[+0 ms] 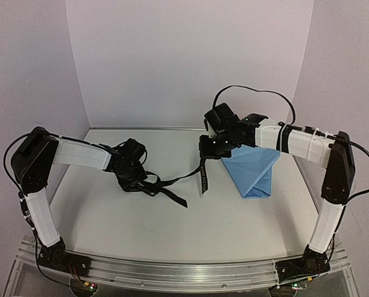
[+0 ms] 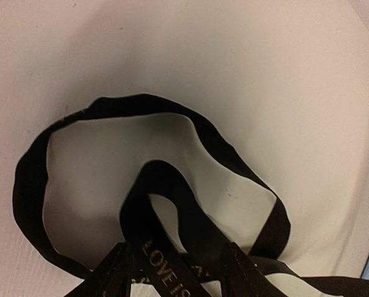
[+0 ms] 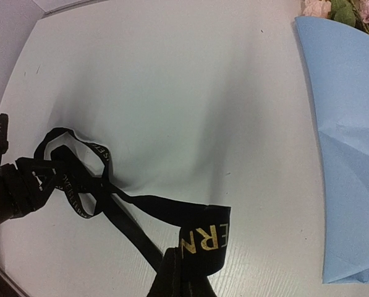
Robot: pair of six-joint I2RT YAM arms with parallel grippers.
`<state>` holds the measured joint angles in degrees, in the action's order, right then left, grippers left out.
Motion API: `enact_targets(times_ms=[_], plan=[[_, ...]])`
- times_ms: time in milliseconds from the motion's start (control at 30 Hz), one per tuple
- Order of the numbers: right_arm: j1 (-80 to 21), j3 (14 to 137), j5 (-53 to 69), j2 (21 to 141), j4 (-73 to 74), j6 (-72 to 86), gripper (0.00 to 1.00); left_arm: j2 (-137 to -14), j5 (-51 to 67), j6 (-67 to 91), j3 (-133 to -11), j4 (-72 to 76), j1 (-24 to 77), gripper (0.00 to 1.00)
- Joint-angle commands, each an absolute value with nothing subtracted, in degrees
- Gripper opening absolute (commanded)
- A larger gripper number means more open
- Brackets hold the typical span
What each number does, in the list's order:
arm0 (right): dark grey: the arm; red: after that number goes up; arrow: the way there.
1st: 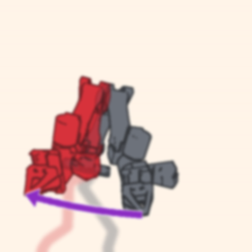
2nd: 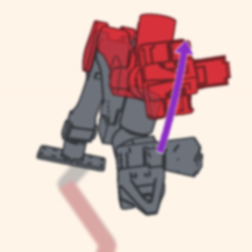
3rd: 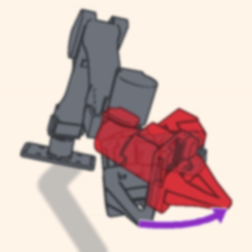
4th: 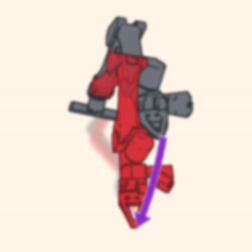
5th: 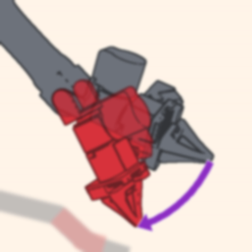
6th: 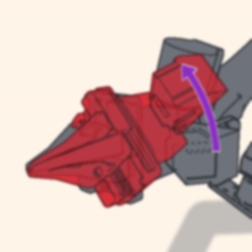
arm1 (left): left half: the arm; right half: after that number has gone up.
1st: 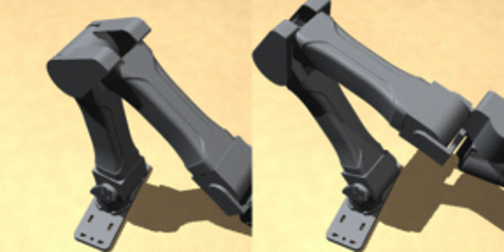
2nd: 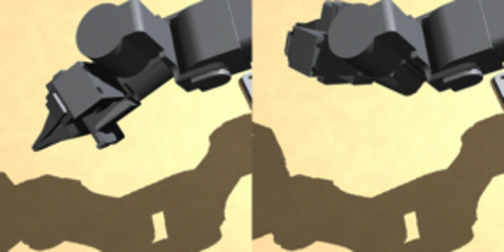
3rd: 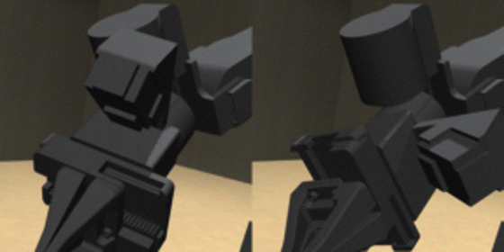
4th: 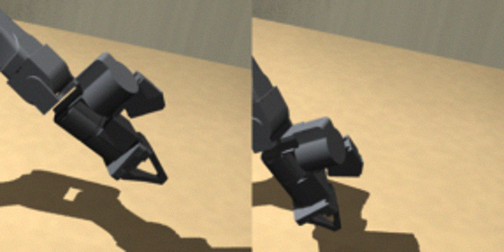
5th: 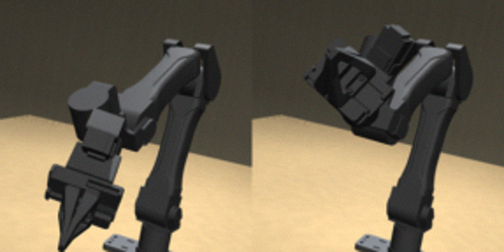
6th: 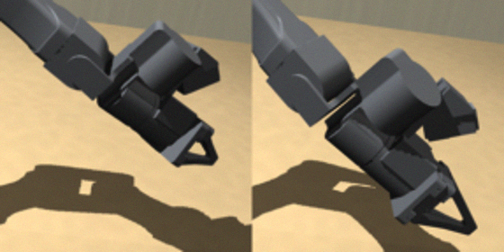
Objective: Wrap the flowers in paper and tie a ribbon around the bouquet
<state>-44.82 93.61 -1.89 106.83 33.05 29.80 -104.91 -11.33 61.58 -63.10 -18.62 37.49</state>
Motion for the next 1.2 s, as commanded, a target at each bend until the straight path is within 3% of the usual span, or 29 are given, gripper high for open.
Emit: enact_targets(times_ms=[0,400,900,1167], plan=[[-44.0,92.9,-1.7,106.9,31.5,29.3,0.00,-108.2,-14.6,60.9,-67.5,-20.0,35.1,0.49],[-43.6,92.0,-0.7,107.1,30.3,30.4,0.00,-112.0,-10.1,57.7,-72.8,-20.1,33.1,0.37],[-43.6,91.6,-0.4,108.1,29.7,31.4,0.00,-105.4,-6.9,60.6,-67.1,-21.8,35.4,0.39],[-43.6,91.3,-0.5,108.0,29.5,31.5,0.00,-105.4,-7.7,59.2,-70.0,-22.9,35.4,0.40]])
